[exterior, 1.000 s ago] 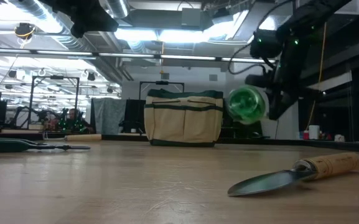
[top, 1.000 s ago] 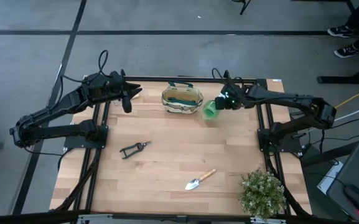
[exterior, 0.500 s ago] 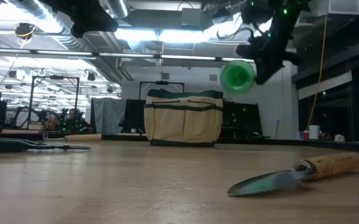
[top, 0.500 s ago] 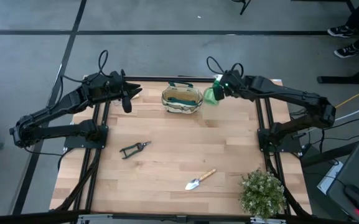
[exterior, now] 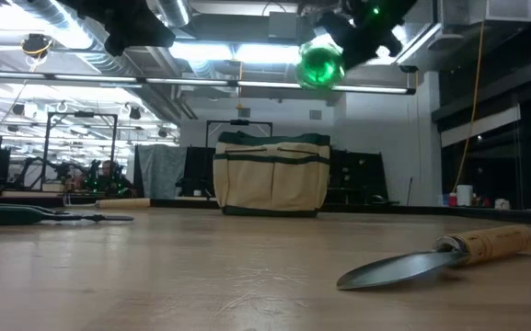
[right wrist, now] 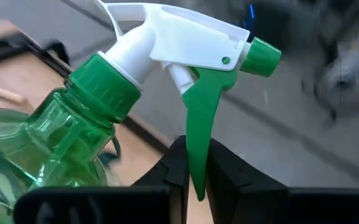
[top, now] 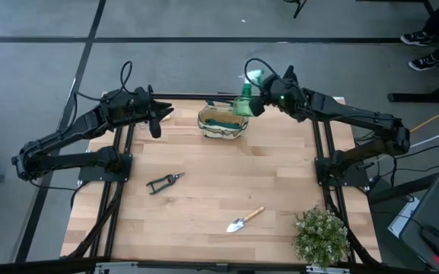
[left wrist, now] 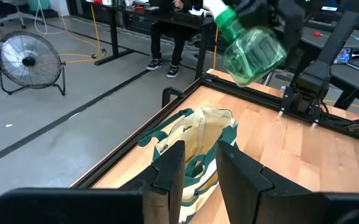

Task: Pick & Place Garden tools in Gardening bag
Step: Put the green spray bottle into the gardening bag

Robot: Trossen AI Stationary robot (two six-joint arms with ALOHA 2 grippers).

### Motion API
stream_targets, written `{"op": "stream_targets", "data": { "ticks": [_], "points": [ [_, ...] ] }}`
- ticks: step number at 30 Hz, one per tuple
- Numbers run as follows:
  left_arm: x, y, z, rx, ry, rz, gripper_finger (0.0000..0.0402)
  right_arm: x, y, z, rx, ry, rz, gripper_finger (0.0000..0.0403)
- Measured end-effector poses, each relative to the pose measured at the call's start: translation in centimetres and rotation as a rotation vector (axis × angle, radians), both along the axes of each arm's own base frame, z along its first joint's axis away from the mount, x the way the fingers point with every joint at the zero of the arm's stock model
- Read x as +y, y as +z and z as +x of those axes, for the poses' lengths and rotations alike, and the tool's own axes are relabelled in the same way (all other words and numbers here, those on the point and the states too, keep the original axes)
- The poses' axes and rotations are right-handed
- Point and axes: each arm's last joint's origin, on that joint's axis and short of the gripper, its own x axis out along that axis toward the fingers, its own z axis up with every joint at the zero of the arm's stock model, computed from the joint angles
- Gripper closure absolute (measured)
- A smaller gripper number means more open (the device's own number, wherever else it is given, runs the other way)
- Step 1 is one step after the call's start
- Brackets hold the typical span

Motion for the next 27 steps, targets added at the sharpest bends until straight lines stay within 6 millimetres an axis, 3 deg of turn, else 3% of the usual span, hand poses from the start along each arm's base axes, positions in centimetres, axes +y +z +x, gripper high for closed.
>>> {"op": "stream_targets", "data": {
  "ticks": [9, 17, 27],
  "points": [
    [0.0, 0.0, 0.0, 0.0, 0.0, 0.0, 0.0315, 0.7, 1.3, 2.4, 0.097, 0.207, -0.311, 0.0364],
    [0.0, 0.0, 0.0, 0.0, 0.0, 0.0, 0.0315, 0.8, 2.5, 3.2, 0.093, 0.37, -0.49, 0.0364],
    [0.0, 0.0, 0.0, 0.0, 0.0, 0.0, 0.0315, 1.4, 2.2, 3.8, 0.369, 0.524, -0.729, 0.0364]
  ]
}}
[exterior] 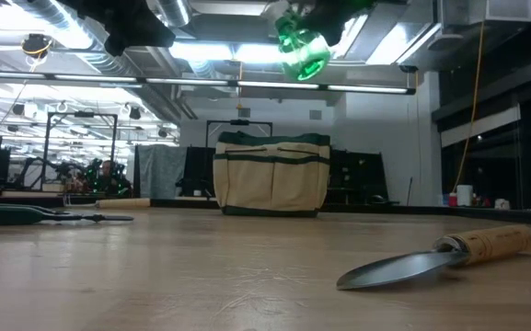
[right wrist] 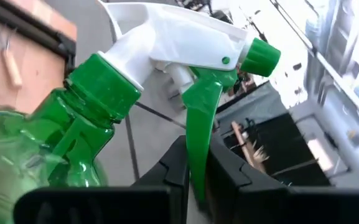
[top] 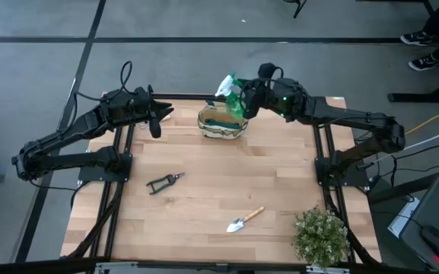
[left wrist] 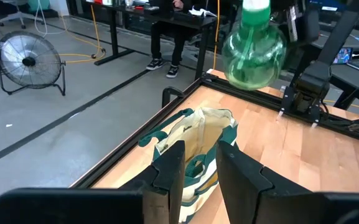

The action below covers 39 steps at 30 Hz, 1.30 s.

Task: Pick & Place Garden tools in Gardening bag
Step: Put the green spray bottle into the gardening bag

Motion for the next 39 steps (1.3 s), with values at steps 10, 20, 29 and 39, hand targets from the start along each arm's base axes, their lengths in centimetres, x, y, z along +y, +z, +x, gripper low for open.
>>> {"op": "stream_targets", "data": {
  "ticks": [10, 20, 29, 39],
  "points": [
    [0.0, 0.0, 0.0, 0.0, 0.0, 0.0, 0.0315, -0.4, -3.4, 2.8, 0.222, 0.049, -0.122, 0.0364],
    [0.0, 0.0, 0.0, 0.0, 0.0, 0.0, 0.0315, -1.2, -6.7, 5.1, 0.316, 0.059, -0.139, 0.0364],
    [0.0, 0.0, 0.0, 0.0, 0.0, 0.0, 0.0315, -1.4, -7.4, 5.5, 0.333, 0.059, -0.134, 0.0364],
    [0.0, 0.0, 0.0, 0.0, 0.0, 0.0, 0.0315, -3.4, -7.5, 5.0, 0.329, 0.072, -0.111, 0.0364]
  ]
}}
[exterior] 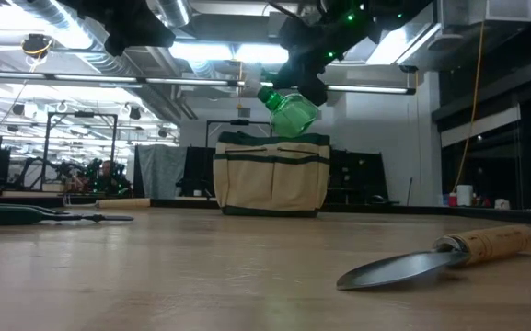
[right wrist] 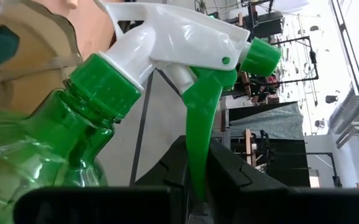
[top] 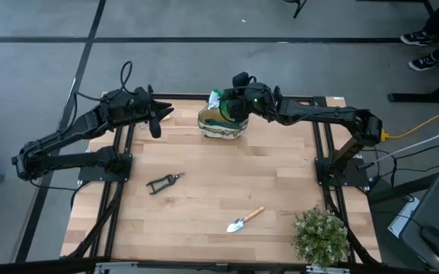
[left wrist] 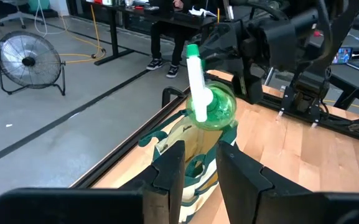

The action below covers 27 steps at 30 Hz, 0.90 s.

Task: Pick & Place Garden tools in Gardening bag
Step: Put the green spray bottle into the gardening bag

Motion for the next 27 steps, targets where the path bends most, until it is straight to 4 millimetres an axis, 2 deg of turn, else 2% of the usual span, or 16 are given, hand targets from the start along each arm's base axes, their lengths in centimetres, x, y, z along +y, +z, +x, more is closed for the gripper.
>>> {"op": "stream_targets", "data": {
  "ticks": [7, 13, 27],
  "points": [
    [0.0, 0.0, 0.0, 0.0, 0.0, 0.0, 0.0315, -0.4, -0.2, -0.2, 0.006, 0.002, 0.037, 0.0364],
    [0.0, 0.0, 0.0, 0.0, 0.0, 0.0, 0.0315, -0.5, -1.5, 0.0, 0.073, 0.014, 0.071, 0.0364],
    [0.0, 0.0, 0.0, 0.0, 0.0, 0.0, 0.0315, -0.6, -1.5, 0.0, 0.048, 0.008, 0.101, 0.0364]
  ]
}}
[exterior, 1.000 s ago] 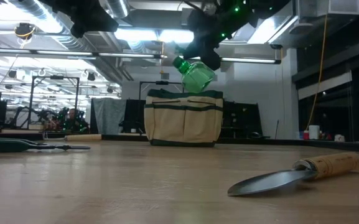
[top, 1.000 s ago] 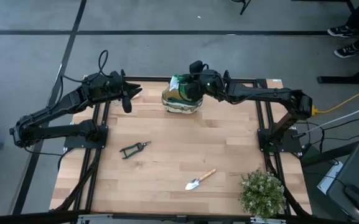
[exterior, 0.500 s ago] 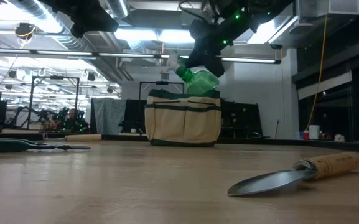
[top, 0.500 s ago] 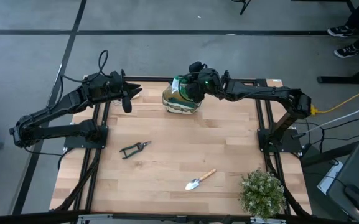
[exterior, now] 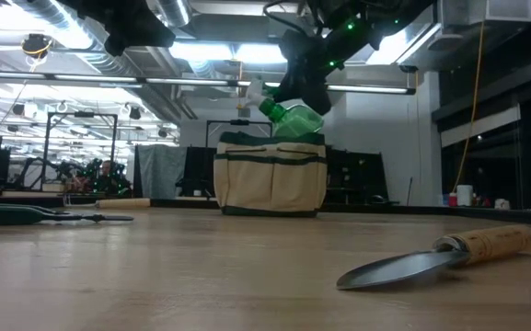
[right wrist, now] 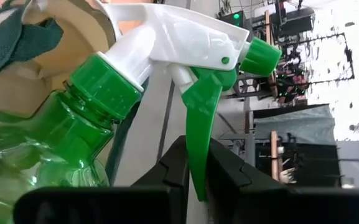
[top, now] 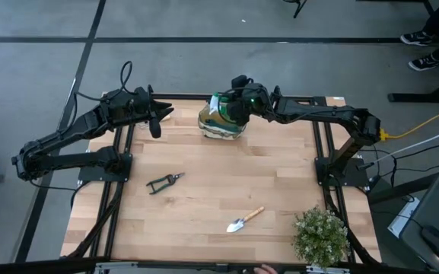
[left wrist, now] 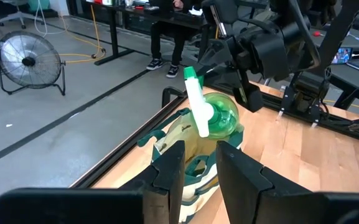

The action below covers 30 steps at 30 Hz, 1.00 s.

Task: Pick & Place Garden tools in Gardening bag
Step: Put the green spray bottle into the gardening bag

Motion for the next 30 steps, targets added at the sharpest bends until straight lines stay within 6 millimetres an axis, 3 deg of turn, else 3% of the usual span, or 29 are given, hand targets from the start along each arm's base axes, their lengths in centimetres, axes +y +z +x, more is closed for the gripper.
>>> {"op": "stream_targets", "data": {
  "ticks": [5, 15, 25, 30],
  "points": [
    [0.0, 0.0, 0.0, 0.0, 0.0, 0.0, 0.0315, 0.0, 0.0, 0.0, -0.036, -0.027, 0.05, 0.0352],
    [0.0, 0.0, 0.0, 0.0, 0.0, 0.0, 0.0316, 0.0, 0.0, 0.0, -0.057, -0.025, 0.08, 0.0284],
    [0.0, 0.0, 0.0, 0.0, 0.0, 0.0, 0.0315, 0.8, 0.0, 0.3, -0.067, -0.004, 0.092, 0.028],
    [0.0, 0.0, 0.0, 0.0, 0.0, 0.0, 0.0316, 1.6, 0.1, 0.6, -0.133, -0.032, 0.182, 0.0284]
  ]
}}
